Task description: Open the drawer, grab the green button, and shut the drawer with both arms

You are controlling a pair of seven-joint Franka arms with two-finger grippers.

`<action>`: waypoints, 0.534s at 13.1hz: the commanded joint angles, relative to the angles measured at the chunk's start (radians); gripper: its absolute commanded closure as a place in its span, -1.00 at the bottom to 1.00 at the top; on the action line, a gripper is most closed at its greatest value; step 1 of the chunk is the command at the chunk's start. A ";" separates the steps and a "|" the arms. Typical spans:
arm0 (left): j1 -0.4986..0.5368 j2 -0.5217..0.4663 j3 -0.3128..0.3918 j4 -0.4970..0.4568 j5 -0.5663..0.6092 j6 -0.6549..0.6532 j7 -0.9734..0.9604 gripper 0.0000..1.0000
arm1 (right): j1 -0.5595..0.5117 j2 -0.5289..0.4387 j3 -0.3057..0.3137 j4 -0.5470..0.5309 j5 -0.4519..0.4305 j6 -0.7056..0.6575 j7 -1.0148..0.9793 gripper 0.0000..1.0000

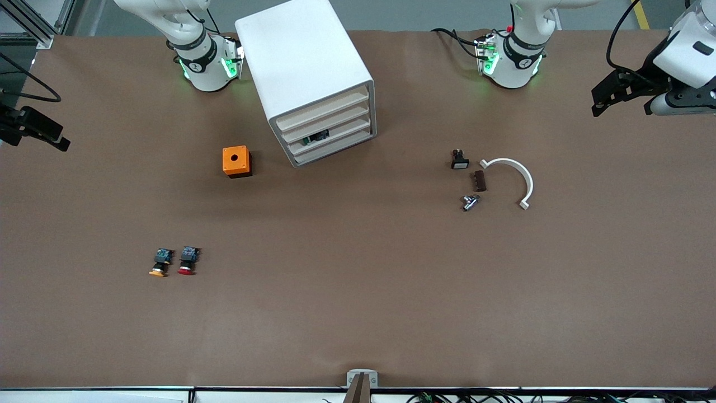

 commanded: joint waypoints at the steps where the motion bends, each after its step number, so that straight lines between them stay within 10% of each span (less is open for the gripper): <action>1: 0.006 0.007 -0.004 0.017 0.001 0.000 0.025 -0.99 | -0.022 0.014 0.017 0.026 -0.021 -0.010 0.003 -1.00; 7: -0.005 0.102 -0.022 0.056 -0.005 0.000 0.011 -0.99 | -0.030 0.011 0.015 0.028 -0.026 0.021 0.001 -1.00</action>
